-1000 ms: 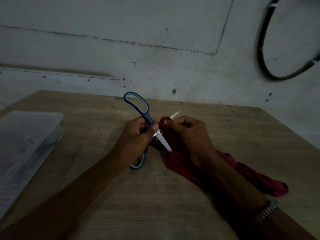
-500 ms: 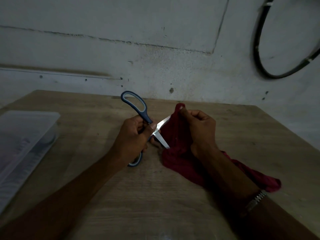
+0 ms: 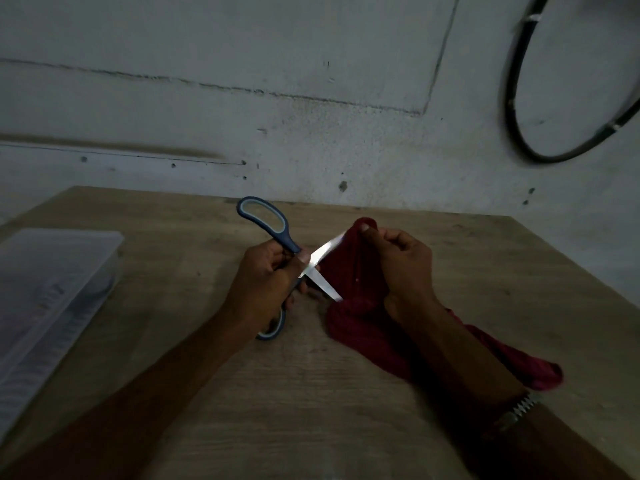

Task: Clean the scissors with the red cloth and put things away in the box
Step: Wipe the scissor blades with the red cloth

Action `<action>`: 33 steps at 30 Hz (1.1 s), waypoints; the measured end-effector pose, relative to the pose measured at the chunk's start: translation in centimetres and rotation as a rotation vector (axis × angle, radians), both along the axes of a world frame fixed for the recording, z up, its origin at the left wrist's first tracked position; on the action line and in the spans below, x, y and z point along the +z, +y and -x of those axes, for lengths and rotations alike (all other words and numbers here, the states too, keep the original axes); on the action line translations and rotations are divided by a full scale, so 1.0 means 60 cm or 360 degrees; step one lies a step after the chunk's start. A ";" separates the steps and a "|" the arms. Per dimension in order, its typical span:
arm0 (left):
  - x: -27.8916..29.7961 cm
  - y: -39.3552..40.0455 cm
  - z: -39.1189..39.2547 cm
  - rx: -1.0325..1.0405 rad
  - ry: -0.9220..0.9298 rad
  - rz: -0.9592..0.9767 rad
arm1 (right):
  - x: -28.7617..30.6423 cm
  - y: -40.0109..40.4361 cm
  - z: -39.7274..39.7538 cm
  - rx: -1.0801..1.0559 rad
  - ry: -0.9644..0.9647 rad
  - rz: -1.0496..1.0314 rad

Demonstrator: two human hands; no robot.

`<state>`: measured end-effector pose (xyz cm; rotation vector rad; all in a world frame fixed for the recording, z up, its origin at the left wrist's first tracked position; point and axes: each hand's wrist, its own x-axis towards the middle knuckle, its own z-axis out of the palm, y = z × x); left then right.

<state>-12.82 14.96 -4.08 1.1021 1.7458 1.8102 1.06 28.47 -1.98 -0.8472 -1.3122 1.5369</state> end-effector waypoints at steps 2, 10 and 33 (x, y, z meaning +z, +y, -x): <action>0.001 0.000 0.002 0.0046 -0.0030 -0.0014 | 0.002 0.005 -0.008 -0.0057 0.0051 0.0033; 0.004 0.000 -0.004 0.0061 0.0062 -0.0034 | -0.001 -0.037 0.014 0.0117 -0.0198 -0.0687; 0.001 0.003 0.000 -0.0005 0.0023 -0.0059 | -0.017 -0.043 0.016 0.0256 -0.0360 -0.0932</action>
